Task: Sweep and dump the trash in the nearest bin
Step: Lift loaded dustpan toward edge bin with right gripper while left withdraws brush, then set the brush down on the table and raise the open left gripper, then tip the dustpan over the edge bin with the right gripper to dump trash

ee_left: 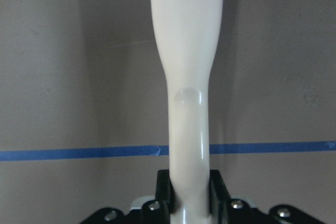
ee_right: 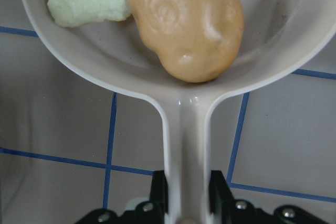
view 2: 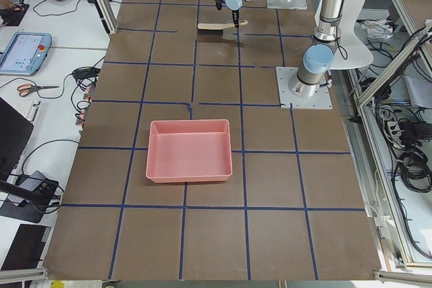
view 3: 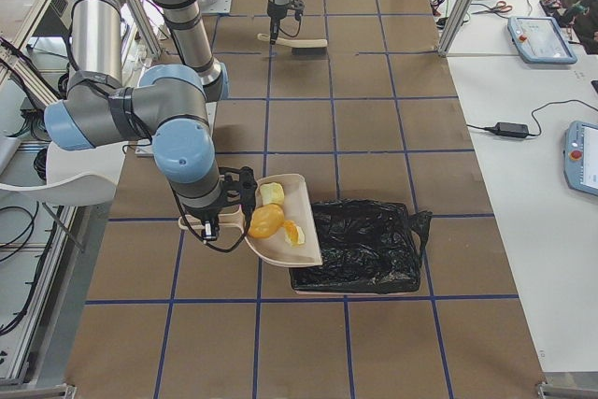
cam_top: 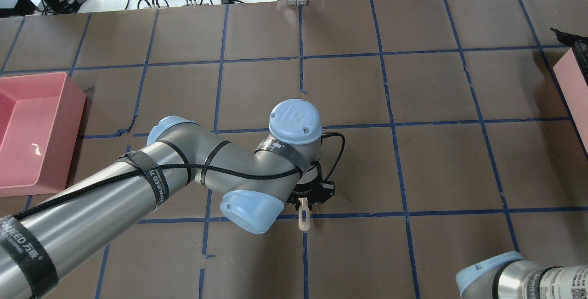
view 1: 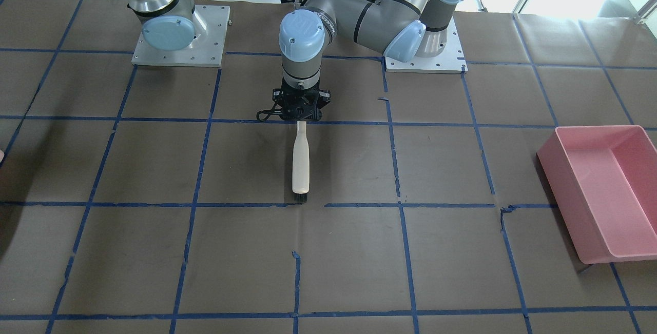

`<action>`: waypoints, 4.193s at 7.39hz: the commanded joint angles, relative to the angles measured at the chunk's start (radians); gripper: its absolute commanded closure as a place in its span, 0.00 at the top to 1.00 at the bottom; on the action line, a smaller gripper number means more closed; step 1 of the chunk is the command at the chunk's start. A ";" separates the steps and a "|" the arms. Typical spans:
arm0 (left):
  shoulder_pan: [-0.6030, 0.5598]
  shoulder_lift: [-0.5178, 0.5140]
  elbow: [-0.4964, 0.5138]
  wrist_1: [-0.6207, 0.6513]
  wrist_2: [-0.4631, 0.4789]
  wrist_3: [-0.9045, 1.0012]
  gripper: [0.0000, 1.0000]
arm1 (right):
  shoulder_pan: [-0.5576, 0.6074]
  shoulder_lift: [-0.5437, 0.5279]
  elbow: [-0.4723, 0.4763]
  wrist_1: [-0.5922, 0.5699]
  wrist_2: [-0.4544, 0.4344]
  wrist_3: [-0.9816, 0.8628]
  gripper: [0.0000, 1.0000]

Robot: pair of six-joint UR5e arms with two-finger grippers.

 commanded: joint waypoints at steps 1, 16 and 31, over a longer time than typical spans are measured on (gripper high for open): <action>0.000 0.002 0.001 -0.001 0.001 0.004 0.74 | 0.023 0.041 -0.008 0.004 -0.030 0.072 0.14; 0.362 0.131 0.575 -0.567 0.037 0.435 1.00 | 0.159 0.062 -0.114 0.090 -0.277 0.176 0.08; 0.397 0.179 0.561 -0.583 0.057 0.506 1.00 | 0.235 0.198 -0.270 0.171 -0.363 0.264 0.06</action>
